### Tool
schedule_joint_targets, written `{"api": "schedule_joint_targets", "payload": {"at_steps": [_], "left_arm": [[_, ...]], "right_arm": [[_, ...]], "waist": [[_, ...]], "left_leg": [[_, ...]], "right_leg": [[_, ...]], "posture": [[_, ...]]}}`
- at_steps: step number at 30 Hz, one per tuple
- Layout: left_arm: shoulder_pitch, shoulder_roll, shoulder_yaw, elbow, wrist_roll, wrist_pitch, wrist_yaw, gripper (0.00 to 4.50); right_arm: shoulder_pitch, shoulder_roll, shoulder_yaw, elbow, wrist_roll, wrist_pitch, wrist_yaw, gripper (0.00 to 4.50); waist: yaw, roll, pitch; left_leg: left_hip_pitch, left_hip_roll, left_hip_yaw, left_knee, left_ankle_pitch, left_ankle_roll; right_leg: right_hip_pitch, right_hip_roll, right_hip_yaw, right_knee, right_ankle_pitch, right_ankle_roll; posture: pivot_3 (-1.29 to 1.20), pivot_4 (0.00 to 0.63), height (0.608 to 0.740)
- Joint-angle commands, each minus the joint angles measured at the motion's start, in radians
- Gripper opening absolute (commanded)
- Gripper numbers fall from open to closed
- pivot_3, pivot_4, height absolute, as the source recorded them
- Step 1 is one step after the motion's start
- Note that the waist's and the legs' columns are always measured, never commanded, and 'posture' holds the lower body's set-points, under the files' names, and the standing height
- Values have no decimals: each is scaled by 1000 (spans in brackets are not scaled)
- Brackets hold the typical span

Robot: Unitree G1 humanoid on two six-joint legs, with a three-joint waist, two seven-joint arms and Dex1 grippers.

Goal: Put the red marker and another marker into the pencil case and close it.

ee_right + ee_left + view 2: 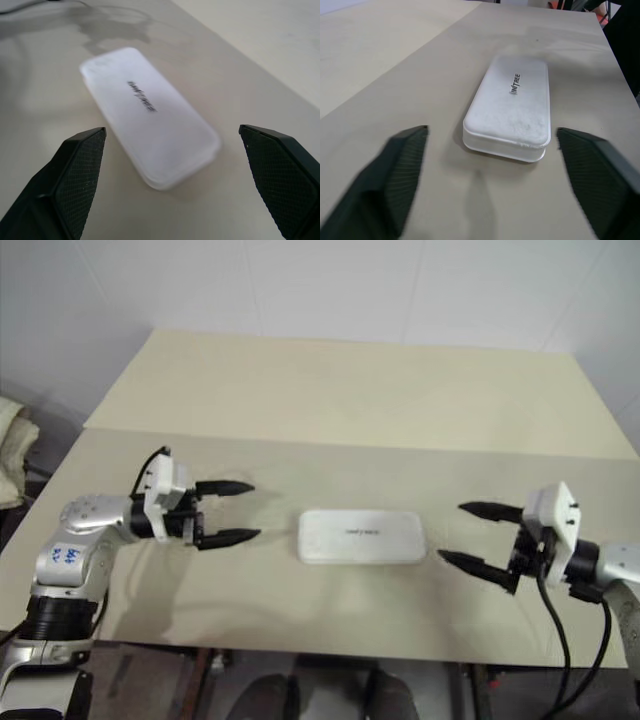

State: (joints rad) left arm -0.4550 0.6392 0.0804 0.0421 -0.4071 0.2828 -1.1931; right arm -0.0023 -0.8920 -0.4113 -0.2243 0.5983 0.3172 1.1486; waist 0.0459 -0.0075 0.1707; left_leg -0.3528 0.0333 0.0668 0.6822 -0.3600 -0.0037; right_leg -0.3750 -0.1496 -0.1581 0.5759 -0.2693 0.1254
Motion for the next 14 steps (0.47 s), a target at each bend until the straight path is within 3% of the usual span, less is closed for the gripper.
{"api": "schedule_joint_targets", "payload": {"at_steps": [1, 14], "left_arm": [[-12, 16, 21, -36, -24, -14, 3, 4488], [-18, -10, -4, -74, -24, 5, 74, 4488]], "right_arm": [[6, -4, -67, 8, -17, -54, -13, 4500], [-11, 20, -45, 57, -31, -90, -54, 4500]], "waist": [[-1, 0, 0], [-4, 0, 0]], "left_leg": [[0, 0, 0, 0, 0, 0], [0, 0, 0, 0, 0, 0]], "right_leg": [[0, 0, 0, 0, 0, 0], [0, 0, 0, 0, 0, 0]], "posture": [[0, 150, 740], [0, 150, 740]]}}
